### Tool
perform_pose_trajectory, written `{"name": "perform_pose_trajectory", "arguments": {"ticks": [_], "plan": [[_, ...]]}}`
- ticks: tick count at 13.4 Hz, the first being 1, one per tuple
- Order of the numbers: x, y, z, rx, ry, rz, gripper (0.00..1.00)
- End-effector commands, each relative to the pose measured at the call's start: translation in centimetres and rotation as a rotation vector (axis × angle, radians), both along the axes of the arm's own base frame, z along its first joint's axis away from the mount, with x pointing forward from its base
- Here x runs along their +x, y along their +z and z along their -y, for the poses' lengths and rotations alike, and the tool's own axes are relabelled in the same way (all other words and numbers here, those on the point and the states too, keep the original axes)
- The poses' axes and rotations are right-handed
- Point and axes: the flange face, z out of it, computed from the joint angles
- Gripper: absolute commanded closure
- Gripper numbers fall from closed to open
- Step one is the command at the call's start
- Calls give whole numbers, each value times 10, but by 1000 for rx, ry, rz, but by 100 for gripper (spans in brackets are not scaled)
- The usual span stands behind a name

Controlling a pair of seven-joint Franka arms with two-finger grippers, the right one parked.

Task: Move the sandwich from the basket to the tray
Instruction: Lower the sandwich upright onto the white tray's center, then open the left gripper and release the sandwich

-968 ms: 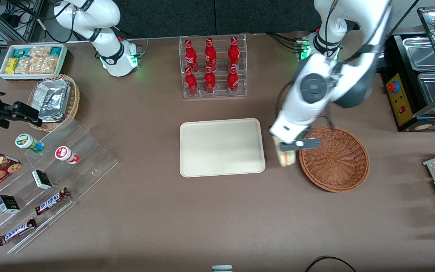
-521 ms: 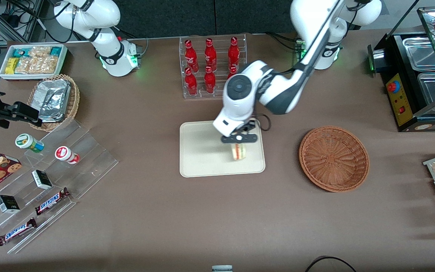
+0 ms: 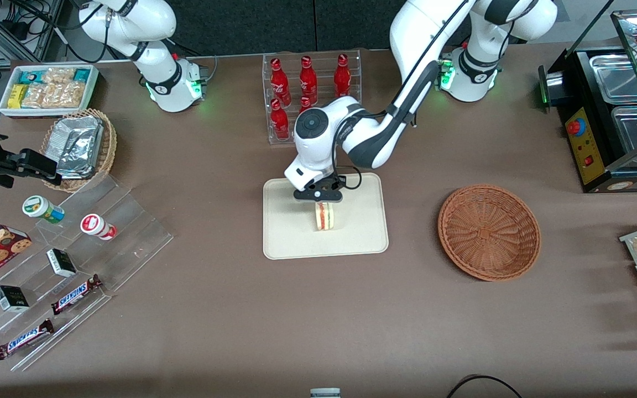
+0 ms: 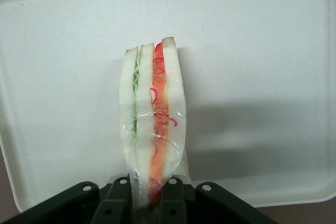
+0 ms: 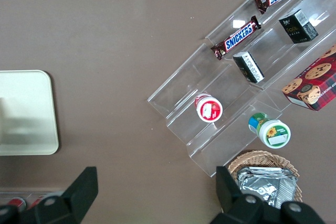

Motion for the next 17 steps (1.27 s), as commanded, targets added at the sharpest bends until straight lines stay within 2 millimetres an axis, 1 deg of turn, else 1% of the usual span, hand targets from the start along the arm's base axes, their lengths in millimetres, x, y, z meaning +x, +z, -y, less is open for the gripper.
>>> {"name": "perform_pose_trajectory", "arguments": {"ticks": [1,2,3,5,7,8,9,11,13,14,15,16,17], "plan": [[2,-5,11,-1,-9,28,100],[2,-14,12,-1,-14,26,100],[2,-18,14,-3,-15,26,90],[3,-22,16,-2,-19,25,1],[8,-11,12,3,-7,28,0],[10,1,7,18,5,22,0],[14,22,5,24,21,22,0],[36,69,-12,32,78,23,0],[56,124,-38,38,181,13,0],[56,149,-47,41,218,15,0],[60,175,-64,50,244,17,0],[69,198,-90,64,271,8,0],[73,223,-112,73,294,4,0]]}}
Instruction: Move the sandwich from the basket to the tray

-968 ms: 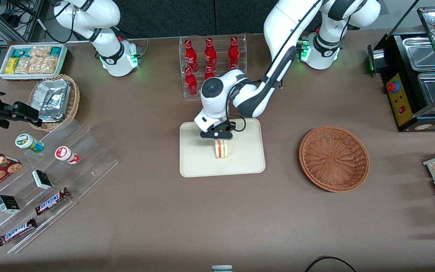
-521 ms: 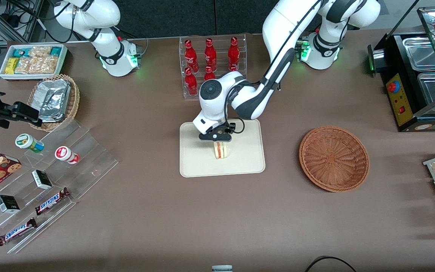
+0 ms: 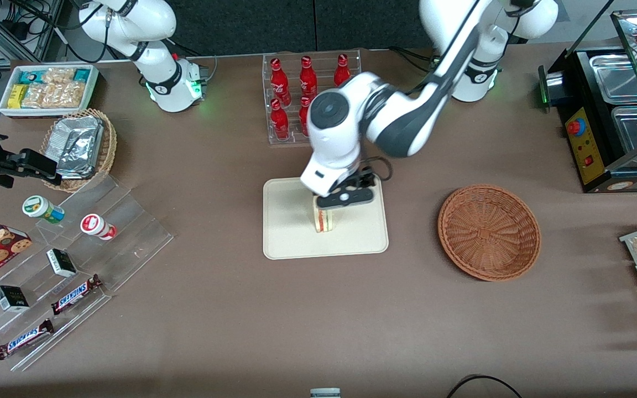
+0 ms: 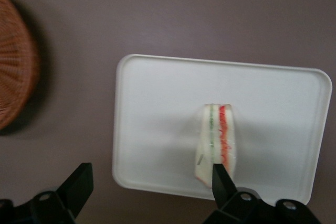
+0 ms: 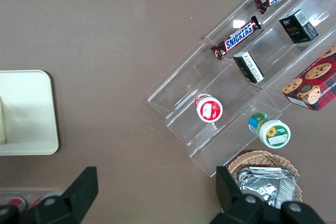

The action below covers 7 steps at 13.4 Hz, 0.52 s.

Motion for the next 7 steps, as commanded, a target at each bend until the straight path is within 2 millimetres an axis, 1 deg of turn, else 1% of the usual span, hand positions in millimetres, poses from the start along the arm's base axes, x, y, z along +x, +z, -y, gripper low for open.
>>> {"name": "perform_pose_trajectory", "arguments": {"ticks": [1,3,4,5,6,7], "plan": [[9,59,-62,10,76,-19,0],[8,93,-104,43,39,-65,0],[12,110,-132,46,26,-81,0],[12,130,-161,47,3,-93,0],[13,143,-182,47,-14,-104,0],[14,161,-214,43,-42,-115,0]]}}
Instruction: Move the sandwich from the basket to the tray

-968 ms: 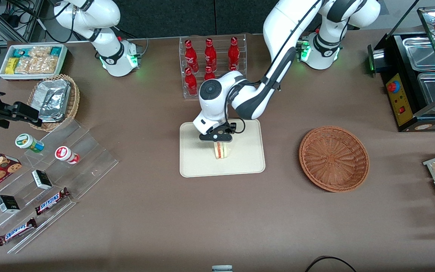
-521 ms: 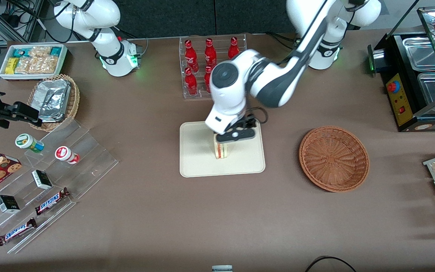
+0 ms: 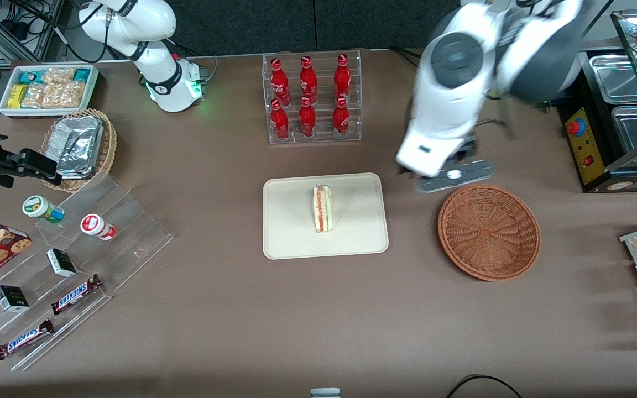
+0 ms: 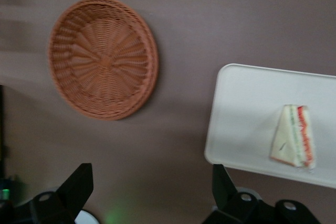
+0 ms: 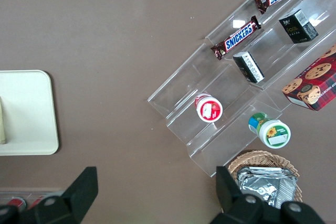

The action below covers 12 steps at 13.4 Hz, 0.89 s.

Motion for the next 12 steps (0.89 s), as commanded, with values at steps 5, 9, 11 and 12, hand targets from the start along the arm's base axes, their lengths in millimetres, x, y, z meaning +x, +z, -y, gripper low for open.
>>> {"name": "perform_pose_trajectory", "arguments": {"ticks": [5,9,11,12], "plan": [[-4,68,-165,-75,-173,-82,0],[-24,91,-223,-138,-212,-115,0],[-37,98,-235,-140,-216,-114,0],[-39,97,-245,-143,-210,-113,0]]}}
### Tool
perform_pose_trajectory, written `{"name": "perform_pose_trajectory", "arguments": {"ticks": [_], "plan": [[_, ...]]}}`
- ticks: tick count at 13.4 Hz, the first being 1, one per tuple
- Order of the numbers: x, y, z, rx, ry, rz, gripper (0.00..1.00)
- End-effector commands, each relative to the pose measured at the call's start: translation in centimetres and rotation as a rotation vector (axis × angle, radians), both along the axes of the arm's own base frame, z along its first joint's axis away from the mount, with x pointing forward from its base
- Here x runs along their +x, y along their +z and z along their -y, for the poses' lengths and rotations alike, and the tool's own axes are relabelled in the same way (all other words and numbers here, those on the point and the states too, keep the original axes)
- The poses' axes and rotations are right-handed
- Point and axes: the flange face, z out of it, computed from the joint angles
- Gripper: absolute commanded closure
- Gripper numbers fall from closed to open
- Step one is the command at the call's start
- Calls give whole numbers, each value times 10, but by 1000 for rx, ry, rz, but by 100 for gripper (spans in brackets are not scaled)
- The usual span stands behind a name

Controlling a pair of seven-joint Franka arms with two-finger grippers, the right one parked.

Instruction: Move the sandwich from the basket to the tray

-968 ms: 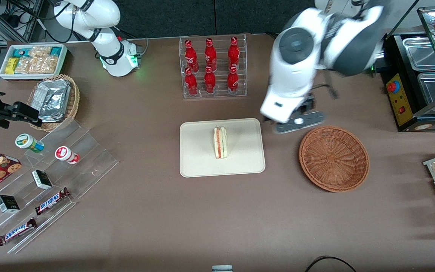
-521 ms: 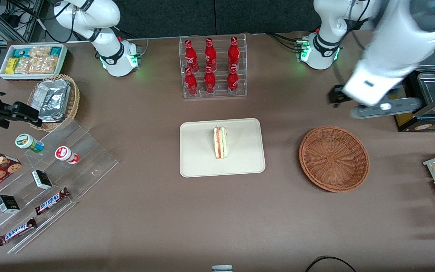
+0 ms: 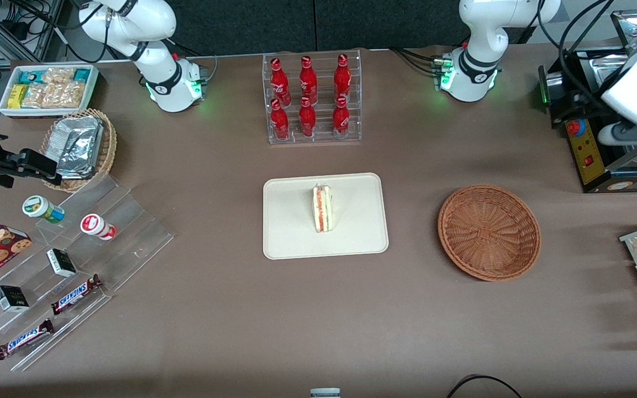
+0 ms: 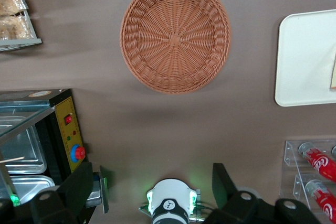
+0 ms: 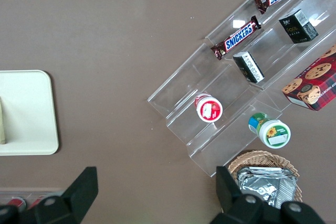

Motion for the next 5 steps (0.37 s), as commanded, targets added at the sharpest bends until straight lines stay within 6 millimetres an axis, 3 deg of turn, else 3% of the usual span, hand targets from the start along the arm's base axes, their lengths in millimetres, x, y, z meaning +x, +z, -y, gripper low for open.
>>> {"name": "perform_pose_trajectory", "arguments": {"ticks": [1,5], "plan": [[-18,3,-15,-19,-15,1,0],[-5,0,-15,-21,-14,0,0]]}}
